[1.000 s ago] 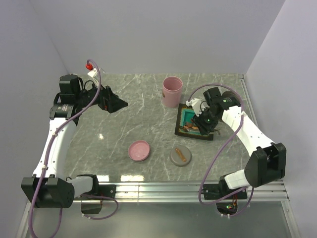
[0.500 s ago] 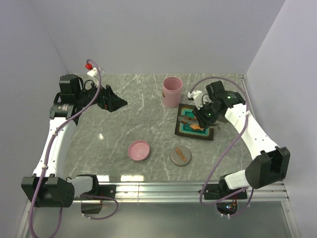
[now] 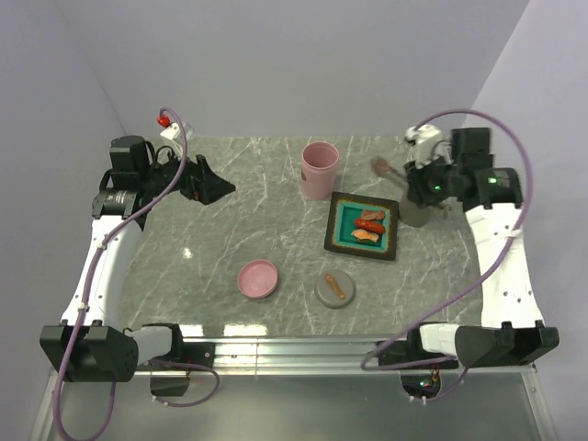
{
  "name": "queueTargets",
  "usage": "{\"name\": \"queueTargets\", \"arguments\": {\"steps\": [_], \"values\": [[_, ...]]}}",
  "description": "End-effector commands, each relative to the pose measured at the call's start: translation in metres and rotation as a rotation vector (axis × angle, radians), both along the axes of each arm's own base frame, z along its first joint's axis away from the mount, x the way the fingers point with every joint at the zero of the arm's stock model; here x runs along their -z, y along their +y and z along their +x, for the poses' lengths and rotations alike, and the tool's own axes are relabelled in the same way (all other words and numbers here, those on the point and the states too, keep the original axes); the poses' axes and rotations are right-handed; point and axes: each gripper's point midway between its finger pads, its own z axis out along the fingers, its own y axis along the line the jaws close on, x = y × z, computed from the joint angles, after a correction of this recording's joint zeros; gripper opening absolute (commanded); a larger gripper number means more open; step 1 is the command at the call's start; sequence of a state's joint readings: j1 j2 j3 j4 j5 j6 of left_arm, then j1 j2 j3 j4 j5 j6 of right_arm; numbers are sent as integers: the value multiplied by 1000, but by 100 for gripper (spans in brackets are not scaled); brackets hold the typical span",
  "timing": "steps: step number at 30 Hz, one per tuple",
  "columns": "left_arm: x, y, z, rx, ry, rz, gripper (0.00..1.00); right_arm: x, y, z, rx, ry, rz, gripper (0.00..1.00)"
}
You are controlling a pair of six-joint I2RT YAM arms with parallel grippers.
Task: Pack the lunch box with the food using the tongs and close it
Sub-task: Place the food into the lunch box, then pick up the food using the clamp
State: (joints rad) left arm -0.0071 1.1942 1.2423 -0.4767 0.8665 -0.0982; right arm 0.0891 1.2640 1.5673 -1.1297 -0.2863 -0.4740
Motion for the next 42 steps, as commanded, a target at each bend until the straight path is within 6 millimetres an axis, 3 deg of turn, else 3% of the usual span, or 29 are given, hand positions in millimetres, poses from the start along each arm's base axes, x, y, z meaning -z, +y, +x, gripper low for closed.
{"name": "queueTargets", "arguments": {"steps": [1,5,7,10,14,21,28,33,37,42], "values": [[-22,0,3,1,-61,-12,99,-33,-45,5,130,-88,-24,39],[-22,-1,6,-3,-46,-27,99,-45,-95,6,235,-113,-60,39],[-26,-2,6,4,-44,-34,99,-40,-121,4,302,-75,-55,39],[-28,-3,6,4,-47,-42,99,-30,-140,1,322,-23,-24,39],[-24,-3,7,2,-41,-42,99,-14,-144,2,310,27,14,38],[-22,-2,6,-5,-44,-36,99,4,-144,12,303,67,57,38],[-20,0,5,-10,-38,-28,99,16,-149,21,316,86,64,45],[-17,0,3,-10,-34,-18,99,9,-143,15,294,77,68,49],[-15,-2,0,6,-30,-24,99,-4,-120,1,218,71,92,49],[-15,-2,-2,12,-28,-21,99,0,-70,-16,61,93,98,47]]}}
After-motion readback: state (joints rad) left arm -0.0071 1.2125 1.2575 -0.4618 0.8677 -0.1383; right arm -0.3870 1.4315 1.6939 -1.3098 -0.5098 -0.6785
